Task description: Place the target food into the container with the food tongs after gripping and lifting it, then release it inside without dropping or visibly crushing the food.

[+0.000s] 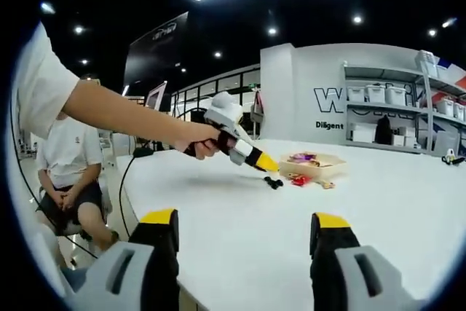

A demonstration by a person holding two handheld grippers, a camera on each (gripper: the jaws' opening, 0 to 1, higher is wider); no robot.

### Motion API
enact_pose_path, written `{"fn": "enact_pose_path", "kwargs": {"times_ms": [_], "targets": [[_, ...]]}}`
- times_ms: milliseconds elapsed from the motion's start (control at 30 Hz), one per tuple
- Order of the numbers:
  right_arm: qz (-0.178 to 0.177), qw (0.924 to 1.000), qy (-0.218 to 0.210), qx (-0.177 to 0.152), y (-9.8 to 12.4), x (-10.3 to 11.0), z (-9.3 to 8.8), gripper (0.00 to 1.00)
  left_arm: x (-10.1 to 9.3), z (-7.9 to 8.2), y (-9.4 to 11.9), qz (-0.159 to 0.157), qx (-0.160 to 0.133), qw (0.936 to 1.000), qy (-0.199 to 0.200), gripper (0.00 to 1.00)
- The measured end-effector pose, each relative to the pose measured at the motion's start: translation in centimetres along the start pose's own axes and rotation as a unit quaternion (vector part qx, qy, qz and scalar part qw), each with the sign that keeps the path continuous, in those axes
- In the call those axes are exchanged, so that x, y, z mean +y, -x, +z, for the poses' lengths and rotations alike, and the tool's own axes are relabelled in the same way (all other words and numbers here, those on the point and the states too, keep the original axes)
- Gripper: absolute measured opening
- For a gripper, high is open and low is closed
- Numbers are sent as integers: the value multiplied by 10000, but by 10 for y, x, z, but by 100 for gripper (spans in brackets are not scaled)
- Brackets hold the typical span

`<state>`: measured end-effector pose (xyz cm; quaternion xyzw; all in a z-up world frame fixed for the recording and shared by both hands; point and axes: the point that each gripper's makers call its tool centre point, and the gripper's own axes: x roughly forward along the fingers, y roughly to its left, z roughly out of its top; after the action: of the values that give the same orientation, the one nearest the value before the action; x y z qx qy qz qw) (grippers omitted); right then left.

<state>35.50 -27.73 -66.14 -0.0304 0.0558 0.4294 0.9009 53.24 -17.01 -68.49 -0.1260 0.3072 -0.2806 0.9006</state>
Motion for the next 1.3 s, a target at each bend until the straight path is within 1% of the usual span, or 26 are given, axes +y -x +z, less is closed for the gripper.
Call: {"fn": "enact_pose_path", "kwargs": {"times_ms": [67, 100, 133, 167, 200, 233, 267, 300, 367, 400, 433, 467, 533, 567, 700, 733, 800, 900, 933, 967, 1000, 1067, 1100, 1167, 1200, 1300], "targets": [[5, 10000, 9, -5, 0, 1, 0, 71, -2, -1, 0, 54, -102, 9995, 301, 26], [7, 10000, 12, -5, 1, 1, 0, 71, -5, -1, 1, -14, -110, 9997, 233, 27], [7, 10000, 16, -5, 1, 1, 0, 71, -11, 3, 1, -143, -219, 9995, 155, 27], [-1, 10000, 19, -10, 2, 1, 1, 71, -20, 9, 3, -286, -333, 9989, -166, 27], [-5, 10000, 15, -12, 3, 0, 1, 71, -18, 10, 4, -186, -285, 9987, -385, 27], [-9, 10000, 7, -19, 3, 0, 1, 71, -21, 14, 5, -206, -286, 9964, -772, 27], [-11, 10000, 8, -9, 4, 0, 1, 71, -24, 12, 5, -292, -141, 9938, -1067, 27], [-16, 10000, 23, -5, 4, 0, 1, 71, -23, 9, 5, -302, 19, 9905, -1343, 27], [-24, 10000, 32, -26, 5, 0, 2, 71, -25, 6, 5, -434, 133, 9800, -1940, 27], [-28, 10000, 16, -45, 6, -1, 3, 72, -27, 2, 6, -636, 233, 9706, -2311, 27], [-37, 10000, 14, -49, 7, -1, 3, 72, -27, 2, 6, -658, 249, 9689, -2374, 27], [-43, 10000, 20, -51, 7, -1, 3, 72, -24, -2, 7, -677, 354, 9650, -2509, 27], [-68, 10000, 26, -42, 8, -3, 3, 72, -17, -6, 8, -596, 534, 9605, -2666, 27], [-79, 10000, 14, -36, 9, -4, 2, 72, -17, -8, 8, -662, 629, 9575, -2736, 27], [-98, 9999, 9, -42, 9, -5, 2, 72, -23, -8, 5, -822, 666, 9378, -3307, 28], [-98, 9999, 13, -43, 9, -5, 2, 72, -24, -7, 4, -789, 683, 9399, -3250, 28], [-102, 9999, 13, -34, 9, -5, 2, 72, -25, -8, 1, -823, 824, 9385, -3250, 28], [-108, 9999, 0, -20, 10, -6, 1, 72, -25, -12, -1, -831, 1070, 9339, -3309, 28], [-110, 9999, -1, -12, 10, -6, 0, 72, -24, -14, -2, -822, 1159, 9345, -3263, 28], [-115, 9999, 1, -9, 10, -7, 0, 72, -24, -17, -3, -866, 1258, 9367, -3151, 28], [-120, 9999, -1, -9, 11, -7, -1, 72, -28, -18, -4, -1007, 1274, 9399, -3004, 27], [-136, 9999, -16, -6, 12, -8, -1, 72, -25, -16, -5, -917, 1322, 9452, -2842, 27], [-144, 9999, -14, -5, 12, -9, -2, 71, -26, -17, -5, -948, 1362, 9468, -2759, 26], [-156, 9999, -30, -2, 12, -10, -2, 71, -26, -17, -5, -941, 1399, 9471, -2730, 24], [-158, 9999, -31, 3, 13, -10, -3, 71, -27, -19, -4, -944, 1501, 9506, -2547, 23], [-164, 9998, -55, -6, 12, -11, -3, 71, -25, -18, -4, -631, 1605, 9653, -1960, 20]]}}
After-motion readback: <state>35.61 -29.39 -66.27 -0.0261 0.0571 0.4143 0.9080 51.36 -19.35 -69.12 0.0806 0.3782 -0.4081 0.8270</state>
